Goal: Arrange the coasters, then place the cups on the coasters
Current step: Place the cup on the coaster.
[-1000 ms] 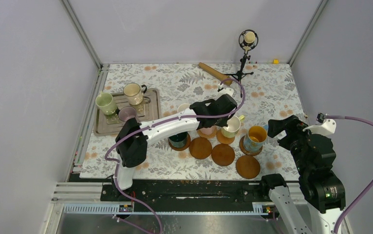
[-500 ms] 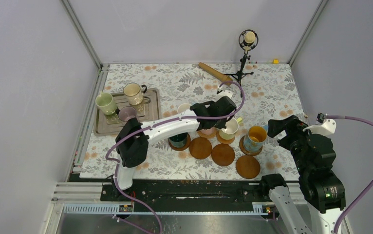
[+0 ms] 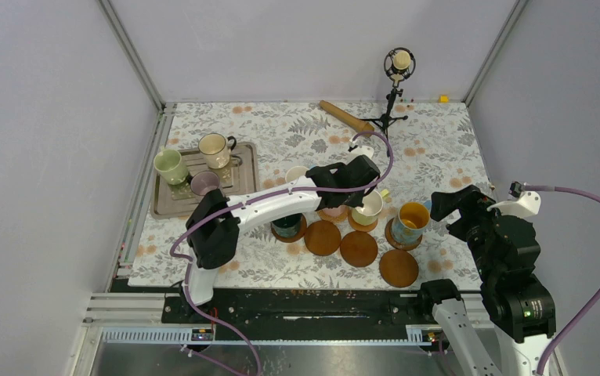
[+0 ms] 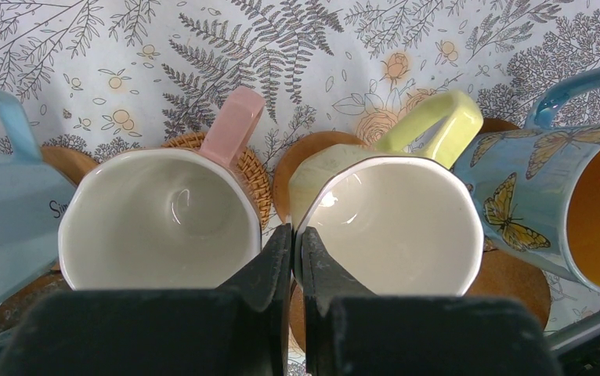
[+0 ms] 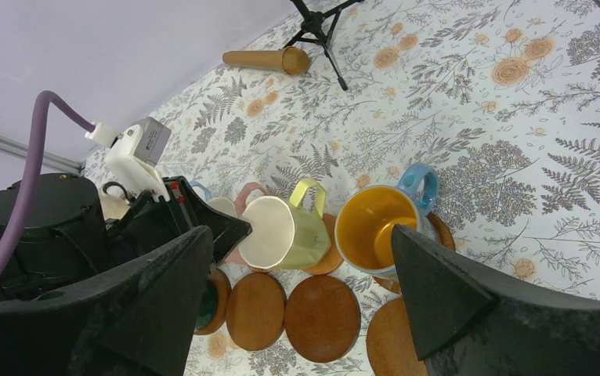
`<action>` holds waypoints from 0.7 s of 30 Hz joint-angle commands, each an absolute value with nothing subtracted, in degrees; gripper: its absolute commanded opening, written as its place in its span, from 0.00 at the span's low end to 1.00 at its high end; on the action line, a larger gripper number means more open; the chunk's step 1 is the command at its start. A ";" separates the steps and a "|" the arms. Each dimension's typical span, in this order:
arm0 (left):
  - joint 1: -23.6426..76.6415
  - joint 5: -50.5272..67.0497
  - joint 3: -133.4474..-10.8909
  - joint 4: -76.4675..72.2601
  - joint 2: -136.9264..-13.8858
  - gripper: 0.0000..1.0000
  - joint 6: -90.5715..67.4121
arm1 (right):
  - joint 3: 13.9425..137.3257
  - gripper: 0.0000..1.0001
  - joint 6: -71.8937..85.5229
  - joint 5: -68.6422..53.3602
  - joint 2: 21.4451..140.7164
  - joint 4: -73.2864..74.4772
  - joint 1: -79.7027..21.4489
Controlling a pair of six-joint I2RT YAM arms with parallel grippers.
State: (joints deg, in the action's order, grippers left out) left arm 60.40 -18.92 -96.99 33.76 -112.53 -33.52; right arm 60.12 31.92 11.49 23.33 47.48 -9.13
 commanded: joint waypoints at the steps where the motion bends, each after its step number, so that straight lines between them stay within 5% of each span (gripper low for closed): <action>1: 60.38 -20.40 -97.81 28.21 -111.57 0.00 -34.80 | 60.63 0.92 31.47 13.02 23.12 45.91 -9.49; 21: 60.38 -20.67 -97.60 28.51 -113.00 0.04 -34.41 | 61.17 0.93 31.40 12.79 23.20 45.96 -9.51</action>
State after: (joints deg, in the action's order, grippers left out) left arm 60.40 -18.98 -96.90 33.74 -113.75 -33.52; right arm 60.12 31.92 11.49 23.33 47.48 -9.13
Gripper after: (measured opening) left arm 0.037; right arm 0.925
